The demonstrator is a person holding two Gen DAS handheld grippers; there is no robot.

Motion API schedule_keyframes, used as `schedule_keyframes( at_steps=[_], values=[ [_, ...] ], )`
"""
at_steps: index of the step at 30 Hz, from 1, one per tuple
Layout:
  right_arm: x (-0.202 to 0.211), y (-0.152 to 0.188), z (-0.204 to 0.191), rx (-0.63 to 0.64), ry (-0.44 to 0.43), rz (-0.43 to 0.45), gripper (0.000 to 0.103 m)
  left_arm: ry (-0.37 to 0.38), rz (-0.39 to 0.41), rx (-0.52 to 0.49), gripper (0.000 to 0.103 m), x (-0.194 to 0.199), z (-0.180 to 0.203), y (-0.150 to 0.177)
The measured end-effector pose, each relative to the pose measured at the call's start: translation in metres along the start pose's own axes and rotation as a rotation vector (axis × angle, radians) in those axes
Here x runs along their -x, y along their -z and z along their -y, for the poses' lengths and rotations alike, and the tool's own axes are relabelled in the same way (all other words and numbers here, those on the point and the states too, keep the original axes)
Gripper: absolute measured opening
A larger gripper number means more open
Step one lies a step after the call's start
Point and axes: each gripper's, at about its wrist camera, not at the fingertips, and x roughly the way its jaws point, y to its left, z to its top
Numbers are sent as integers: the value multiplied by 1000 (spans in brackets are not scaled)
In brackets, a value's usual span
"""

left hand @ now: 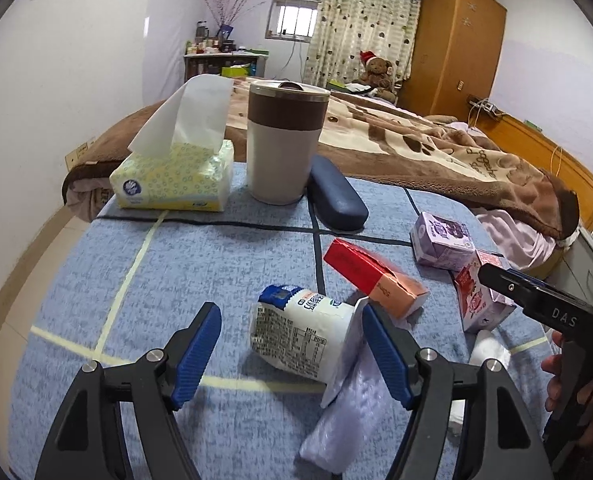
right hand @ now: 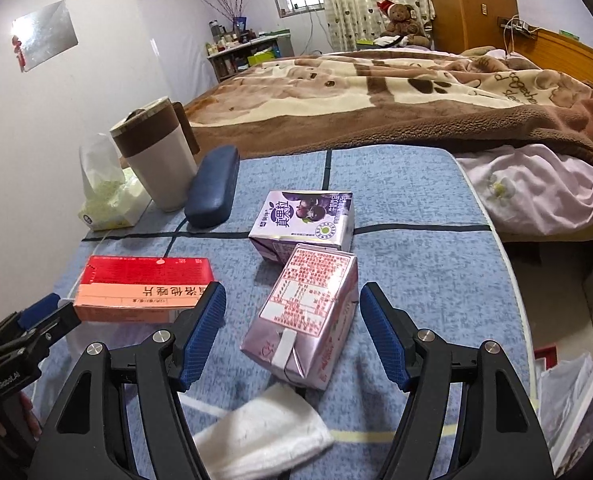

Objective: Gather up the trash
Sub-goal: 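Grasp the white yogurt cup with the left gripper while the right gripper grasps the pink juice carton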

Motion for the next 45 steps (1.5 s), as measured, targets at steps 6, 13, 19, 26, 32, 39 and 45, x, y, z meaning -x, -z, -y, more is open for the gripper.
schedule_keyframes(
  at_steps=[6, 13, 19, 26, 32, 39, 45],
  values=[
    [-9, -1, -4, 27, 24, -22, 71, 17, -32, -45, 74, -16, 3, -8],
    [-14, 2, -4, 51, 75, -37, 71, 45, -74, -47, 74, -33, 6, -7],
    [-8, 3, -5, 69, 93, -12, 71, 57, -63, -31, 73, -32, 5, -7],
    [-6, 6, -3, 54, 52, -2, 53, 52, -58, -25, 65, -29, 5, -5],
    [-3, 9, -6, 68, 51, 8, 39, 31, -48, -10, 65, -19, 4, -1],
    [10, 13, -4, 56, 41, 35, 38, -7, -16, -31, 65, 0, 10, 4],
    [29, 15, -3, 44, 17, 67, 38, -2, 10, -5, 65, 19, 13, 9]
  ],
)
